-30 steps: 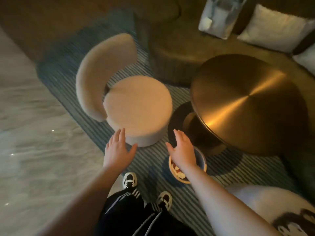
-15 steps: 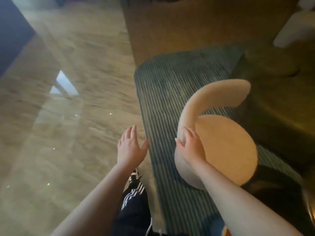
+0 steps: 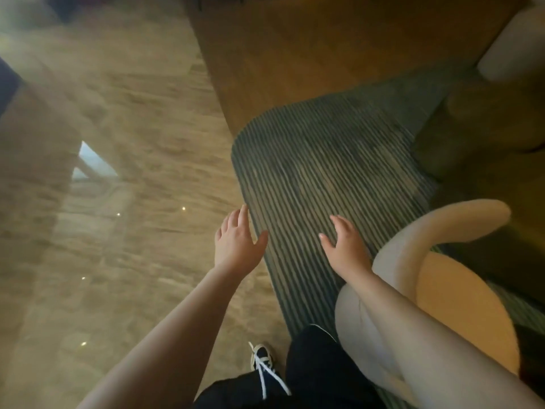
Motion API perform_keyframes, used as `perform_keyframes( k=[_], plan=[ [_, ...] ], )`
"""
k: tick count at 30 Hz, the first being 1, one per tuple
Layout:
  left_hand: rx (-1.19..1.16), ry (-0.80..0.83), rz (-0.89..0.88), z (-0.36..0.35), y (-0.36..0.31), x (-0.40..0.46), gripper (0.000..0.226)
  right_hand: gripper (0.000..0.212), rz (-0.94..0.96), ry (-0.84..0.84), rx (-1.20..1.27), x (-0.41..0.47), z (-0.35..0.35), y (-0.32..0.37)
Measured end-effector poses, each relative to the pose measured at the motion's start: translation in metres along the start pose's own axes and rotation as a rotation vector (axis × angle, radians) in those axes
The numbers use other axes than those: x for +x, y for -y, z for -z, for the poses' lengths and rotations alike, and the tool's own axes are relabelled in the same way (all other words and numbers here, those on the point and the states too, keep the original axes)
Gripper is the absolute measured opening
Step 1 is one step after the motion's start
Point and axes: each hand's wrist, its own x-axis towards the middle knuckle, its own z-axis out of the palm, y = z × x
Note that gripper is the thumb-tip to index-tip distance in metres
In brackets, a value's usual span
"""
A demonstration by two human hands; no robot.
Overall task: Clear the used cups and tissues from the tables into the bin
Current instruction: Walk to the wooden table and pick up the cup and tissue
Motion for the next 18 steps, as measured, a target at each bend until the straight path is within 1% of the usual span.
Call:
perform_keyframes(
  k=[6,11,15,18],
  plan=[
    [-0.018,0.063,-0.065,-0.013,-0.027,0.132,0.078,0.054,-0.077,-0.099,0.014,0.115,0.020,-0.006],
    [0.000,0.107,-0.144,-0.039,-0.069,0.281,0.078,0.055,-0.154,-0.132,0.012,0.254,0.045,-0.030],
    [0.025,0.122,-0.162,-0.039,-0.119,0.418,0.080,0.054,-0.164,-0.117,-0.002,0.394,0.104,-0.039],
    [0.030,0.118,-0.175,-0.027,-0.171,0.521,0.080,0.053,-0.138,-0.174,-0.019,0.487,0.162,-0.039]
  ],
)
